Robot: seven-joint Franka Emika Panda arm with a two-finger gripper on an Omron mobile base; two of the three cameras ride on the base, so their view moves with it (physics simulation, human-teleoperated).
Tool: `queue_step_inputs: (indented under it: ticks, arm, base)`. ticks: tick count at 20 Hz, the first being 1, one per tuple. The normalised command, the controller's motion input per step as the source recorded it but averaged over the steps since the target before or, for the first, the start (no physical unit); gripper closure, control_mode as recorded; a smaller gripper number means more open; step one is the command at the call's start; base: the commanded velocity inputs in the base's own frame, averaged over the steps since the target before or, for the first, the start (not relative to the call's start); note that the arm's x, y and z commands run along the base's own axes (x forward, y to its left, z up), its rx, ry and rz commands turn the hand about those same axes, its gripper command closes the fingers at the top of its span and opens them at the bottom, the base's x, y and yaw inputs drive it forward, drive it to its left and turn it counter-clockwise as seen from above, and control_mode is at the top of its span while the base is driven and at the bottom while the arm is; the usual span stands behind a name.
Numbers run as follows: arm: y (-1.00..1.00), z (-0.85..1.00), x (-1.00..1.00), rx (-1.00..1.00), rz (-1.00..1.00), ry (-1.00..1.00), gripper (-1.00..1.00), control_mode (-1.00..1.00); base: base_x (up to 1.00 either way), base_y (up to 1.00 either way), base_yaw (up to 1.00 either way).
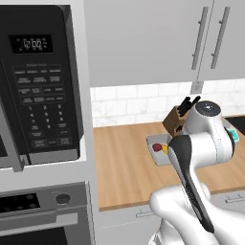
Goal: Take the meat container that has the chicken drumstick and place it on the second highest rack of the freezer. Then take the vegetable container that has the corn and tomato and place it on the highest rack of the freezer.
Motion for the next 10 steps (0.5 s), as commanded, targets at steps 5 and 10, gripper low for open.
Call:
queue_step_inputs:
  ticks: [5, 10]
  arm:
    - [0.0, -0.01, 0.04, 0.0, 0.0, -0.01, -1.0, -1.0]
    - [-0.22, -0.44, 0.56, 0.04, 0.01, -0.07, -1.0, -1.0]
  base:
    - [0.01, 0.0, 0.0]
    - [0.0, 0.0, 0.0]
